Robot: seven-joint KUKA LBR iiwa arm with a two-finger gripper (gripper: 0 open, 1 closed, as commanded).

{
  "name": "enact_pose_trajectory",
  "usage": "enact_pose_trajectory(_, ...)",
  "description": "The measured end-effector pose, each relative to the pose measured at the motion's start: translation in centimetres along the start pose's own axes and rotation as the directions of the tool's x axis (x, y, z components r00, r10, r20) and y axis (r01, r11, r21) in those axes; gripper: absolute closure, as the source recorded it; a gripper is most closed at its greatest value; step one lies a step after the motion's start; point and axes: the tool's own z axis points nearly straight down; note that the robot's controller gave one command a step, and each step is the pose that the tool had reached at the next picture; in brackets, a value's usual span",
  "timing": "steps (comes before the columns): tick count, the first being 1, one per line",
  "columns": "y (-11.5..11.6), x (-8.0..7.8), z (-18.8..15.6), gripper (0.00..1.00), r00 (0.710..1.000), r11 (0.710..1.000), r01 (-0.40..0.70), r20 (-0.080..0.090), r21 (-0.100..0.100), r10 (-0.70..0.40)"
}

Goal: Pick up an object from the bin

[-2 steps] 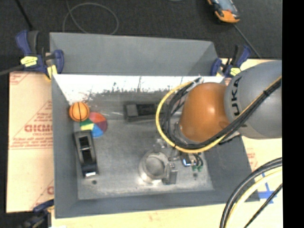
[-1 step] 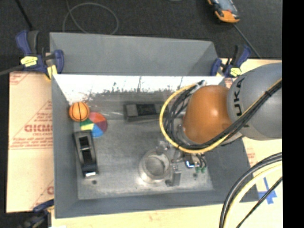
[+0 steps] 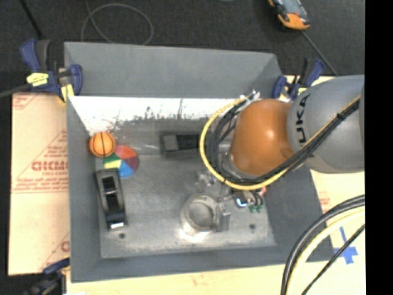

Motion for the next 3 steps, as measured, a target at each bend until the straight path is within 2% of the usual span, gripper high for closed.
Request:
enact_pose_trajectory(1,-2.9,2.8,3.0,1.00,0.997,1.000,0.028,0.073,0.010,-0.029)
enact_pose_trajectory(2,-2.9,2.8,3.0,1.00,0.997,1.000,0.028,0.073,0.010,-0.028)
enact_pose_trajectory(3,-2.3,2.9,-2.0,1.00,0.999,0.999,0.041,0.022,0.002,-0.041)
